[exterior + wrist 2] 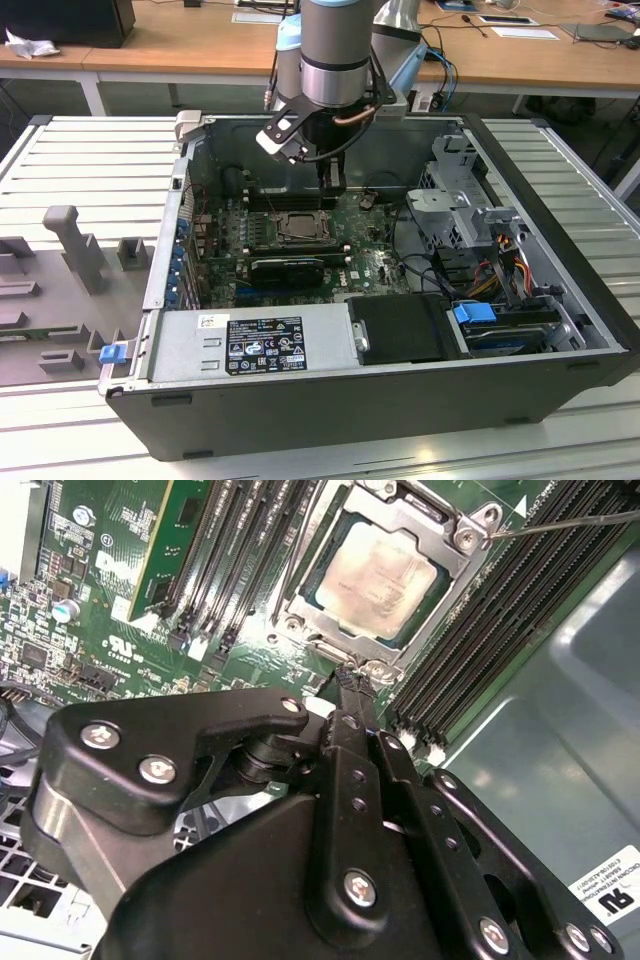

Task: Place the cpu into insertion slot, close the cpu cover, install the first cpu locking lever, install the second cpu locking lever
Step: 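Close the cpu cover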

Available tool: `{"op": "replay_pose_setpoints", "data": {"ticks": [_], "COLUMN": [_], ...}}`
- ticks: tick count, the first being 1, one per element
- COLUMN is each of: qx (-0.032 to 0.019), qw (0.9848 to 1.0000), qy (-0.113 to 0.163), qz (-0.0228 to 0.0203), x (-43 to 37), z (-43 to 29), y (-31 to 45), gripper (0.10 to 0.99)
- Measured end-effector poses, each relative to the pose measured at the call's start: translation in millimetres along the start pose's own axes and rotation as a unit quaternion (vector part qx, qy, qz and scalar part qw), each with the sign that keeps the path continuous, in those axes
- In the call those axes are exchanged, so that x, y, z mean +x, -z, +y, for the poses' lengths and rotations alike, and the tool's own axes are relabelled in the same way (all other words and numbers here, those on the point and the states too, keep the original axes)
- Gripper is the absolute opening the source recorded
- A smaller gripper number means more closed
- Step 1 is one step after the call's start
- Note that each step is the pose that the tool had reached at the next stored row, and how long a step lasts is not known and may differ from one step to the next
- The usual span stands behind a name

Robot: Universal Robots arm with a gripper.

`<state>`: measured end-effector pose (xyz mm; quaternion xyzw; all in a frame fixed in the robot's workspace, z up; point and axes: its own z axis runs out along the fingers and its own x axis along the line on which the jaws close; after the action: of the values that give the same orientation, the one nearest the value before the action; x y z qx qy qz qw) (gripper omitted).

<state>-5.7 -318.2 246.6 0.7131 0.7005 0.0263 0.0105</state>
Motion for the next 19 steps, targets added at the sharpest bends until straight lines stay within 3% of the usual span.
{"op": "replay_pose_setpoints", "data": {"ticks": [19], "qx": [0.0], "qw": [1.0], "qy": [0.0], "qz": [0.0], "x": [-0.1], "z": [-3.8], "y": [0.2], "gripper": [0.106]}}
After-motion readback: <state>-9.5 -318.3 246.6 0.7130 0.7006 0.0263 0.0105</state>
